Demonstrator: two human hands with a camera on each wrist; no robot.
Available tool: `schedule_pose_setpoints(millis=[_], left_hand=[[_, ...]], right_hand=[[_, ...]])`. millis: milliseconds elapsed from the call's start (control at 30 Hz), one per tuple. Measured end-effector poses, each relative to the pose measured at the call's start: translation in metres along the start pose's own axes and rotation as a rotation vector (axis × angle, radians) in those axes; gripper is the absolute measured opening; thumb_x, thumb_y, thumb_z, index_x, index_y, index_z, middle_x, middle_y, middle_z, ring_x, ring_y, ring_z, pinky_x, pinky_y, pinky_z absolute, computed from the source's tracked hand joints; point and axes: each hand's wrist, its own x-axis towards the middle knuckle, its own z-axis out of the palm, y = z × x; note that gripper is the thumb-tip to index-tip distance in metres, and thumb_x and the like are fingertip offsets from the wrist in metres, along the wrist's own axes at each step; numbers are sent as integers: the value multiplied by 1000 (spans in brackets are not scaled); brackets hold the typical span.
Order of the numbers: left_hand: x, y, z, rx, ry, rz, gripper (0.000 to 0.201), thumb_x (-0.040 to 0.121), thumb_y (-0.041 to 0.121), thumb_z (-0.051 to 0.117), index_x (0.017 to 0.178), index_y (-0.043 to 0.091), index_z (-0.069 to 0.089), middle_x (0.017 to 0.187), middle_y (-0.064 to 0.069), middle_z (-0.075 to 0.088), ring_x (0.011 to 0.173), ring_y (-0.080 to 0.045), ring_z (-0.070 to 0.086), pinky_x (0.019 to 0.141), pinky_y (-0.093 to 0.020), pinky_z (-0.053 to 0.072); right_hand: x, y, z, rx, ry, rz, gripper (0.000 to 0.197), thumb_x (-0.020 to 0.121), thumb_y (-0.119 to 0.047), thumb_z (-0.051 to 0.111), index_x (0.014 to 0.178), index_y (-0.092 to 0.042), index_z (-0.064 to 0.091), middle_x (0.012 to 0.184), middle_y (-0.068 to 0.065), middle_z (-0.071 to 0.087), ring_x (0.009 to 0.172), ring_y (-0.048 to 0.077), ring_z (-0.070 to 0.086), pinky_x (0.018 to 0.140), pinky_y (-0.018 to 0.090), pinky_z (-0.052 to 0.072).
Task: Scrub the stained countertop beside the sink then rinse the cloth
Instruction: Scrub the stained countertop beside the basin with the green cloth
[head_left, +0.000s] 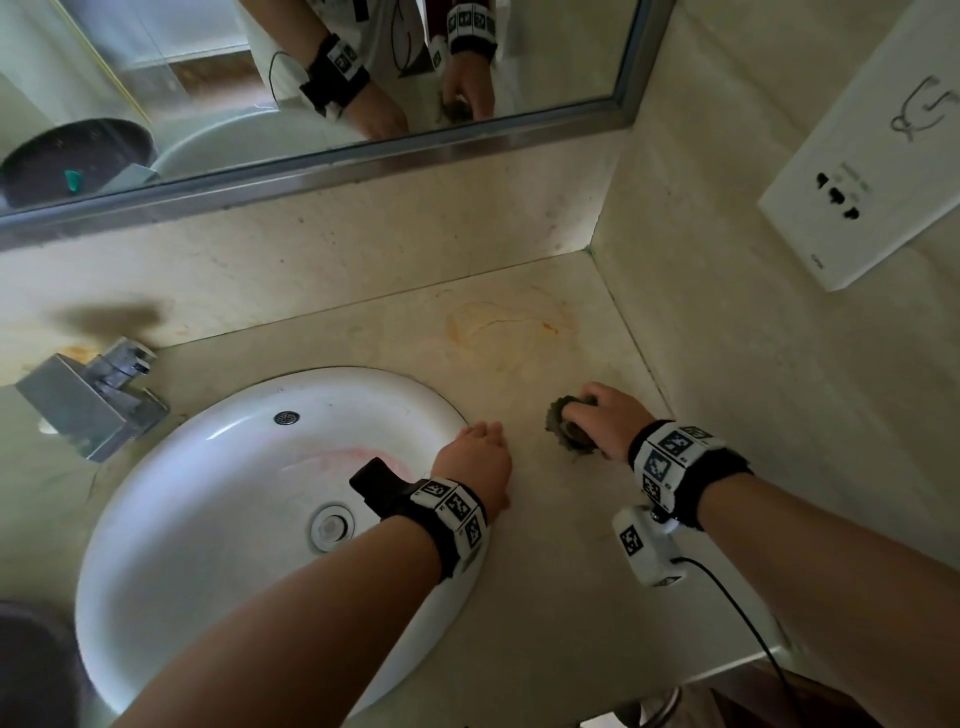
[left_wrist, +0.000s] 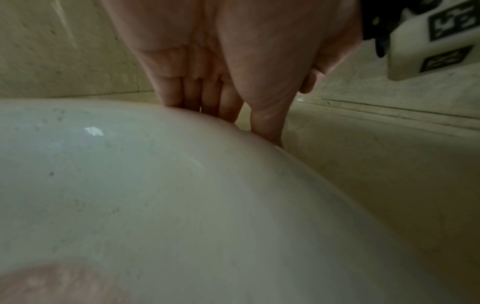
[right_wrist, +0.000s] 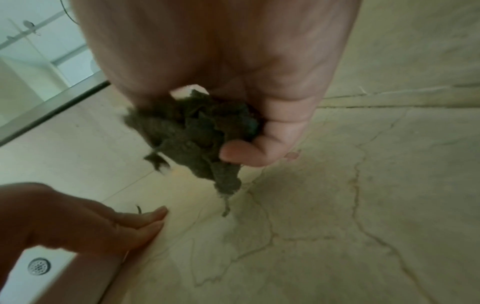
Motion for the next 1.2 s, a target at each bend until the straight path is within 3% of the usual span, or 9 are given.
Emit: schedule_pose_setpoints(millis=[133,267,333,400,567,667,767,900,1200], left_hand=[[3,-1,-2,2,-35,-2,79,86,36,69,146,3,30,142,-9,38,131,-26,38,100,-36,44],[10,-7,-7,-47,-34,-37,57,88,39,64,132,8,46,127,-9,54,119,-27,52,87,-38,49],[14,-11,-10,-58,-6,-45,49,90,36,62,129,9,49,123,-8,59,115,-28,57,85,-37,50],[19,-14,-9,-58,32,-48,58,91,34,62,137,6,42,130,-10,55,117,-29,55,90,-37,48],[34,-29,-10,-61,94,-166,99,84,51,64,151,-3,14,157,-17,18,142,-33,23,119,-41,20],[43,-41,-14,-65,52,-235,112,81,61,62,151,-6,6,159,-21,7,146,-36,13,120,-45,13],[50,-46,-17,-50,27,-254,117,78,67,61,151,-6,5,159,-23,3,146,-37,9,120,-45,11],[54,-47,-16,-88,17,-251,121,77,66,62,150,-7,0,159,-23,-2,147,-36,5,121,-43,7],[61,-50,-18,-46,4,-225,119,78,67,60,151,-5,0,158,-25,-5,147,-37,5,121,-44,9]], right_hand=[[6,3,9,-262,52,-73,40,83,-31,69,115,-16,49,104,4,59,96,25,60,78,31,49],[11,0,15,-452,136,-174,22,79,-30,72,93,-22,56,95,0,55,96,24,55,78,33,48],[12,-3,15,-571,303,-209,37,72,-38,79,96,-22,56,104,2,49,99,24,49,80,34,47],[13,-8,11,-513,379,-201,53,68,-37,83,101,-17,47,106,5,47,91,25,53,73,34,47],[13,-7,19,-655,188,-339,29,90,-28,59,113,-15,46,113,8,52,87,28,58,69,32,45],[12,-3,24,-632,131,-366,37,90,-31,59,122,-16,48,121,6,47,95,26,58,79,31,48],[17,0,17,-563,79,-384,32,91,-22,60,121,-17,51,125,4,48,100,23,57,78,23,41],[34,-15,18,-466,30,-419,44,88,-14,62,130,-18,49,124,3,52,107,22,56,87,27,44],[93,-77,36,-485,7,-505,35,92,-22,59,127,-19,63,117,5,56,105,24,55,88,28,41]])
